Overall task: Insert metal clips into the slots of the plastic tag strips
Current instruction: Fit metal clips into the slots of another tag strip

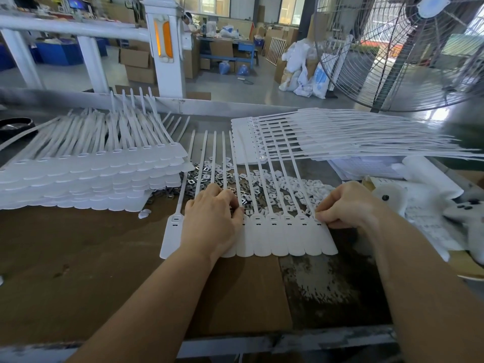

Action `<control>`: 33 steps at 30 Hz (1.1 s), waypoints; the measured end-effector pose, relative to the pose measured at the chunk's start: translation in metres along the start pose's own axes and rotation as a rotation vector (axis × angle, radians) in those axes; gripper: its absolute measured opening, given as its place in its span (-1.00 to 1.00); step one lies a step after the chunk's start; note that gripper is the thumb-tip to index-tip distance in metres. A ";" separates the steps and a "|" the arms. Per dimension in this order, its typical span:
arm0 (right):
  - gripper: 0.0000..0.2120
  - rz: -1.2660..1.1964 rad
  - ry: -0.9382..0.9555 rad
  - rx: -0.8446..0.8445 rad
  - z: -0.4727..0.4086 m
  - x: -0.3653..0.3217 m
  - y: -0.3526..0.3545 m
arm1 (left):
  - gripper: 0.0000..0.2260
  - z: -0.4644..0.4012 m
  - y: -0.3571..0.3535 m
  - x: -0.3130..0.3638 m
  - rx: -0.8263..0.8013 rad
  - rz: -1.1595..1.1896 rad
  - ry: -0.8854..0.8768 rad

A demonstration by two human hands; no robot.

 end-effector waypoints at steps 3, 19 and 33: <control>-0.90 -0.016 -0.023 -0.030 -0.001 0.001 0.001 | -0.82 0.000 0.000 0.000 0.000 -0.003 0.000; -0.94 0.048 0.023 -0.096 -0.001 0.003 -0.002 | -0.82 -0.001 -0.001 -0.001 0.011 -0.003 -0.004; -0.87 -0.044 -0.047 -0.040 -0.002 0.003 -0.002 | -0.82 0.000 0.001 0.000 0.012 0.004 0.001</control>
Point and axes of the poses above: each hand's wrist, its own z-axis away from the middle knuckle, its own y-axis out of the back of the hand, x = y × z, the point moved 6 cm from there along -z, towards the middle knuckle, and after that the axes turned 1 degree about -y, right-handed, at the moved point
